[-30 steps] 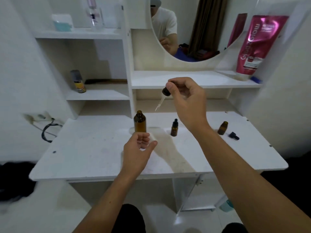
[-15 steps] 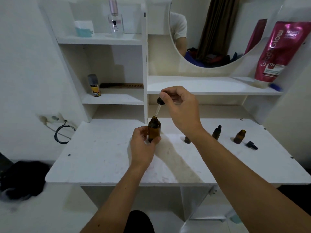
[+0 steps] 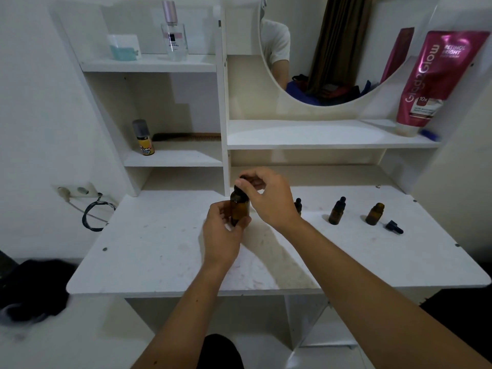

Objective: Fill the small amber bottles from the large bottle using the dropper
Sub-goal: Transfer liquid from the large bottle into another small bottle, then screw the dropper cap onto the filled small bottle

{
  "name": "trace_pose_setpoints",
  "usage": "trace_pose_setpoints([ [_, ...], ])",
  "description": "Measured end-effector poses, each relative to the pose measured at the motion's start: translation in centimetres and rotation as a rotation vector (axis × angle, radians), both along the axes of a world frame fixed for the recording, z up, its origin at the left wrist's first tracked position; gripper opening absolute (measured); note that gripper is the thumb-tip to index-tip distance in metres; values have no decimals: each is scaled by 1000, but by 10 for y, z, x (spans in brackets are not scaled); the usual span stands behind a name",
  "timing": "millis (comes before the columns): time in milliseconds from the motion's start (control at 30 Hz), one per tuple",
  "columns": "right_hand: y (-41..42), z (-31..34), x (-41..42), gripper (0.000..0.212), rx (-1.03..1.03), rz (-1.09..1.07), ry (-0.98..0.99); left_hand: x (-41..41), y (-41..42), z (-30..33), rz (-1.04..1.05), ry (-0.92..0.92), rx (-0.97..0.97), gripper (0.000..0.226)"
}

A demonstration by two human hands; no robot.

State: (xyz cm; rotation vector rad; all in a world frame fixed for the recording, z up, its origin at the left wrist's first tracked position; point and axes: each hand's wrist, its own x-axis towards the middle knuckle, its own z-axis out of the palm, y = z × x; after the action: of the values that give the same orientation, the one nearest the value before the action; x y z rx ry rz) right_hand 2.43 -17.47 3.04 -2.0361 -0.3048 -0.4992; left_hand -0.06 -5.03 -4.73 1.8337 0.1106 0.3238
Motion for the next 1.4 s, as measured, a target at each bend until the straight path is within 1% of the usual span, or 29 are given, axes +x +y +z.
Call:
trace_pose_setpoints([
  [367,-3,-4,-4,25,14,-21,17,-1,0,0,8,-6,24,54],
  [500,-8,-4,-12,28,25,-38,2,-5,-3,1,24,-14,33,57],
  [567,-14,-2,-18,29,11,-58,-11,-9,-4,2,56,-20,39,63],
  [667,-27,3,-28,31,12,-83,-41,-18,-7,5,126,-29,0,68],
  [800,-57,12,-49,30,63,-117,-106,-38,-24,5,138,-48,-49,61],
  [900,-92,14,-66,29,65,-176,-182,-53,-52,3,43,-62,-55,57],
  [967,-119,11,-78,27,85,-231,-181,-61,-74,2,-43,-49,-44,54],
  [1167,-206,-15,-110,22,153,-440,-63,-71,-144,-2,-340,-43,-10,48],
  [1300,-249,-42,-115,24,86,-557,19,-65,-182,-3,-482,-21,27,52],
  [1400,-271,-55,-112,27,47,-606,103,-57,-212,-3,-540,-27,76,56],
])
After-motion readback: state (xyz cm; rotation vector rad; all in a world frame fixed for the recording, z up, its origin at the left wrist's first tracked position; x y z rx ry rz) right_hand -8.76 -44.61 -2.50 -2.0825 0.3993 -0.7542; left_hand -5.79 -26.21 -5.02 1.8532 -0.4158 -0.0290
